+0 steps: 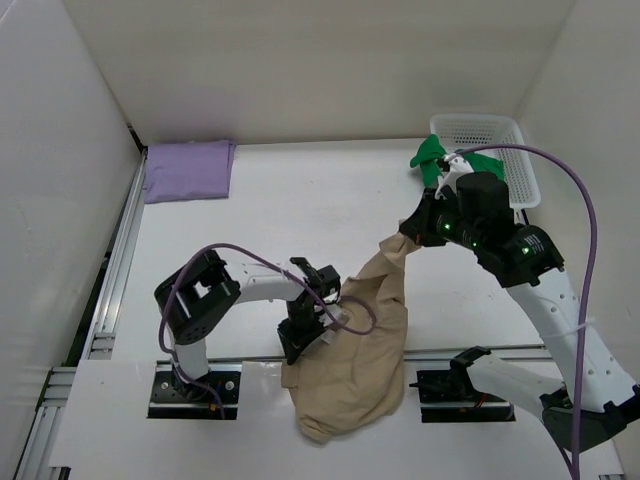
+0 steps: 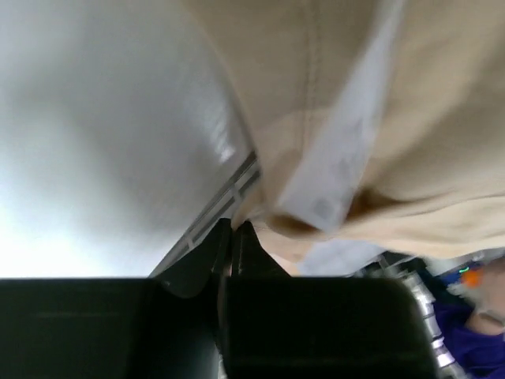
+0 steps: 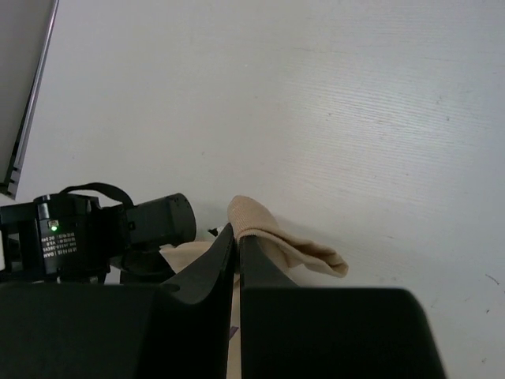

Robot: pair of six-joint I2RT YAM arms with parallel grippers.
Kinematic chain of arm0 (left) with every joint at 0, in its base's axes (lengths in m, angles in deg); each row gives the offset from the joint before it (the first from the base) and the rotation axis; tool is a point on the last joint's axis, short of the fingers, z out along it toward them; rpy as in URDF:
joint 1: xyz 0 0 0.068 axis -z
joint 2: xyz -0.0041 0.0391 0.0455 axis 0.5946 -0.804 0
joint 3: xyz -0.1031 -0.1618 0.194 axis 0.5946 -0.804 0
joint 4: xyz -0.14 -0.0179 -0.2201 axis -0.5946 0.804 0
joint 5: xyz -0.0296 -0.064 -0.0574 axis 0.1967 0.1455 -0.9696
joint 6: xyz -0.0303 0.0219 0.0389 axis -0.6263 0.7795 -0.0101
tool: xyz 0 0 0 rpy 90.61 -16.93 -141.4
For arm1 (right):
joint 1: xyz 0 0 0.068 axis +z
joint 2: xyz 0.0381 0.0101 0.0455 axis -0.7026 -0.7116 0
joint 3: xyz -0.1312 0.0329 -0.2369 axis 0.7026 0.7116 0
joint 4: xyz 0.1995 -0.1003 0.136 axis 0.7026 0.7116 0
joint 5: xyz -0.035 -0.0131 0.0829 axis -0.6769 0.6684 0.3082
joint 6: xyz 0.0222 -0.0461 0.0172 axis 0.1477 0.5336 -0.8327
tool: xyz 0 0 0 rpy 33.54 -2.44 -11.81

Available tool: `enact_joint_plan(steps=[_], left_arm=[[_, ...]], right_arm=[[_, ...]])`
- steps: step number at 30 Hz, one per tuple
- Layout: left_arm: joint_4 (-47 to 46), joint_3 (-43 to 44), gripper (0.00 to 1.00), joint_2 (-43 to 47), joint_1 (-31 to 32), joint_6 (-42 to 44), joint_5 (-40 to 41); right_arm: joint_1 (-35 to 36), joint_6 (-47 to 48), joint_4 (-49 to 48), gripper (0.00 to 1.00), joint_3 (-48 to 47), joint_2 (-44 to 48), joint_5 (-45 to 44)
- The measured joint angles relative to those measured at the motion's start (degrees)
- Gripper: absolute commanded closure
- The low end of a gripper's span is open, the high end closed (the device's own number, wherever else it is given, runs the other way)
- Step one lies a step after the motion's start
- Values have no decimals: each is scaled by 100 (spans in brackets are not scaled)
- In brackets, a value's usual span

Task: Fold and stack the t-shirts
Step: Flatten out the tshirt

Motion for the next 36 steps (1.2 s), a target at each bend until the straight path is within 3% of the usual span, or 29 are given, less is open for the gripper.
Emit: enact_joint_plan(steps=[6,10,14,18,21,27,31,33,36], left_arm=[[-68,514,89,103,-883,-55,212],[-103,1410,89,380,-2232,-81,785],[-367,2562,89,774,-3499,-94,1823],[-533,3272,89,1110,-3753,-90,2529],[-870,3099,89,1694,-3751,-85,2981],[-1528,1209,89,3104,-4061,-87,3536],[-1700,-175,89,3045,-4363,-83,3748],[-1606,-393,89,2747,-4686,-79,3722],[-1552,-48,89,2437,-5383,-83,3617]], right_arm=[[-55,44,-13,100,-118,-59,63],[-258,216,-22,100,-660,-573,219],[-986,391,-146,100,-1711,-1580,658],[-1198,514,-87,100,-2710,-2234,1113],[-1165,673,-173,100,-2771,-2127,1381],[-1384,787,-387,100,-503,-411,1228],[-1858,691,-308,100,1012,81,870],[-2039,654,-256,100,1399,-87,643],[-2343,605,-131,100,1576,-369,326]])
